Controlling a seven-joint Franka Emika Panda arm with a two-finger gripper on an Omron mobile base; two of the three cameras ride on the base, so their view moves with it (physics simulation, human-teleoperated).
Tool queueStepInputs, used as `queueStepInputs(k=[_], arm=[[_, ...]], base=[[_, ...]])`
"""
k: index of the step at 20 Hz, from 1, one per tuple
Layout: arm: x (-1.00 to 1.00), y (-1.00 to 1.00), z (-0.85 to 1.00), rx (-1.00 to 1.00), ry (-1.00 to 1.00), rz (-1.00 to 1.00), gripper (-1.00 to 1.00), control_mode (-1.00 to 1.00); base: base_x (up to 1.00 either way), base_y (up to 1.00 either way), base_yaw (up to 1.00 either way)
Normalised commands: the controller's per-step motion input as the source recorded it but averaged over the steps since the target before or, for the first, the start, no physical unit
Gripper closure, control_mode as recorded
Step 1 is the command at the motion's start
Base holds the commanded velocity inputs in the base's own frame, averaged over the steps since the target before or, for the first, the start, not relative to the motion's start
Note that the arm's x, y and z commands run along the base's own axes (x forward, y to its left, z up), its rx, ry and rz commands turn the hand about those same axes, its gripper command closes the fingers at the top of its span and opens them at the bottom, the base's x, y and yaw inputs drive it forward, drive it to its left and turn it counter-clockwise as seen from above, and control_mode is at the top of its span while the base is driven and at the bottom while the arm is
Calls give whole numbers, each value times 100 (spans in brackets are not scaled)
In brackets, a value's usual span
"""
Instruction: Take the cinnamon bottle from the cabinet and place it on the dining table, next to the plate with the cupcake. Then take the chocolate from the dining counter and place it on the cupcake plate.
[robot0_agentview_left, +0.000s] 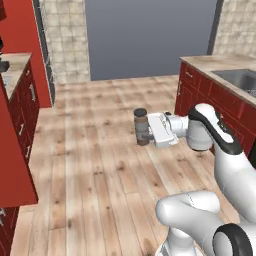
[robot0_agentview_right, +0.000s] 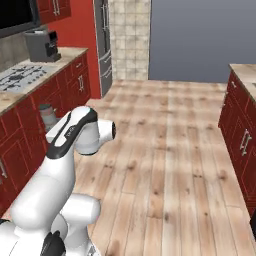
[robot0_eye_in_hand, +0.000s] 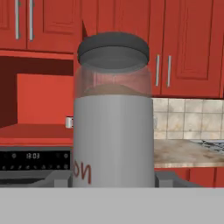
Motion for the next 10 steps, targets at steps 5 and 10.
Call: queueStepInputs(k=[5, 10], arm=[[0, 0, 0, 0, 0, 0, 100, 100], [0, 0, 0, 0, 0, 0, 100, 100]], base=[[0, 1, -100], [0, 1, -99]])
